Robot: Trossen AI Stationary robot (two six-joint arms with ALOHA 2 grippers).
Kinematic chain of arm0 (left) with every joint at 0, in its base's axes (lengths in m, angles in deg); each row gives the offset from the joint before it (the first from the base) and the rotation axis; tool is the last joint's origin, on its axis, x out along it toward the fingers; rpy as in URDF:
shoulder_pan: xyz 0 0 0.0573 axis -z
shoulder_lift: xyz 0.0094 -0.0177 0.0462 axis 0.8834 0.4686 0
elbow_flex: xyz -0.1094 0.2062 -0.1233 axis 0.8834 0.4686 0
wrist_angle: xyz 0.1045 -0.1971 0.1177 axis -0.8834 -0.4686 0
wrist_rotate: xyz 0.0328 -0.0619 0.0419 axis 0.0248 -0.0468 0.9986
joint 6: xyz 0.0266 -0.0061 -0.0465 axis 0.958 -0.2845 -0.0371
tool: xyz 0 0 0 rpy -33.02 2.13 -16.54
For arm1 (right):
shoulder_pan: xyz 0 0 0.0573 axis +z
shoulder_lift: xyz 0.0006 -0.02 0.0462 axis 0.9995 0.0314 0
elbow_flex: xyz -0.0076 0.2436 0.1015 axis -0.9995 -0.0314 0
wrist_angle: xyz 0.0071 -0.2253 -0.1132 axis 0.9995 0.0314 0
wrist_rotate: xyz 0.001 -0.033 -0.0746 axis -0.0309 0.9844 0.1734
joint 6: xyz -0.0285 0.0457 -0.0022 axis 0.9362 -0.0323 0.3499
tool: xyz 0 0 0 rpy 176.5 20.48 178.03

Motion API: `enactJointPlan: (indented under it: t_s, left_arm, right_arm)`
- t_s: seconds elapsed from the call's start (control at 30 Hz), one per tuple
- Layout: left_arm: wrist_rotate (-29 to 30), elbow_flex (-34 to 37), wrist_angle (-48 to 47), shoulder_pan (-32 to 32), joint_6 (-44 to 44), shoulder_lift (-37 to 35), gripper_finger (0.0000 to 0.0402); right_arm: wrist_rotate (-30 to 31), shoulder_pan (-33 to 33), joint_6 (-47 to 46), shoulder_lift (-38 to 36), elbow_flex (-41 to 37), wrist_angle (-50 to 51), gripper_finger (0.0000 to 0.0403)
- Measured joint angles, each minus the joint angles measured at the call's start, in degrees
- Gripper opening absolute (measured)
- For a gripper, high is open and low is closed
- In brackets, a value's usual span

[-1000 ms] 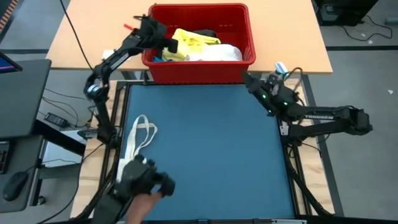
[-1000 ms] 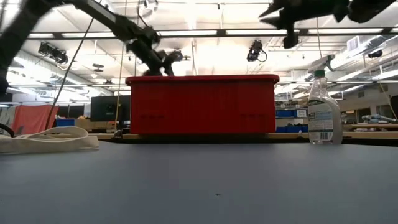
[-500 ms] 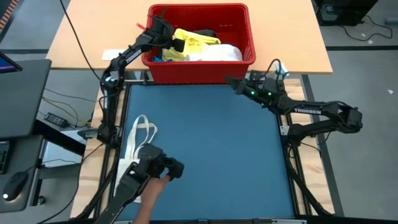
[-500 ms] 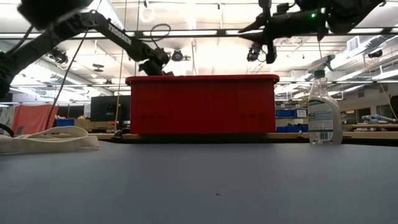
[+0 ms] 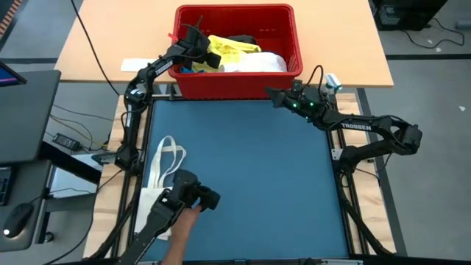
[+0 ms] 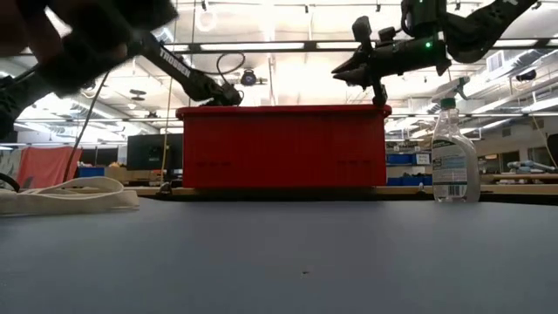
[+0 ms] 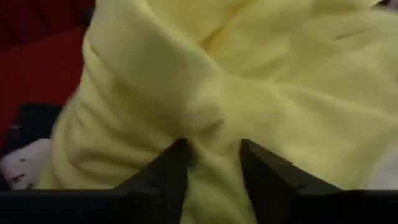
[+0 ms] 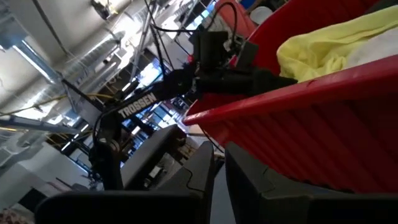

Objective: Fold laundry
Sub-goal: Remove the yellow shirt from the red bin

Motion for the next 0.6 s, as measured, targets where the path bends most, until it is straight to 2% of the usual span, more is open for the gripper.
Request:
enactJointPlan:
  t_s: [0.13, 0.3, 0.47, 0.6]
  left_arm:
    - [0.1, 0.0, 0.6, 0.1, -0.4, 1.6, 0.0097]
    - [-0.1, 0.2, 0.7, 0.3, -1.9, 0.5, 0.0015]
    - [-1.5, -1.6, 1.8, 0.3, -2.1, -6.7, 0.0006]
    - [-7.7, -6.8, 1.0, 0.6, -2.1, -13.1, 0.0004]
  right_arm:
    - [-1.7, -1.5, 0.1, 0.0, 0.0, 0.0, 0.0049]
    - [-3.7, -2.7, -0.2, -0.1, 0.0, 0.0, 0.0049]
    - [-3.8, -2.7, -0.2, -0.1, 0.0, 0.2, 0.0049]
    - [-3.9, -3.0, -0.2, -0.1, 0.0, 0.3, 0.0049]
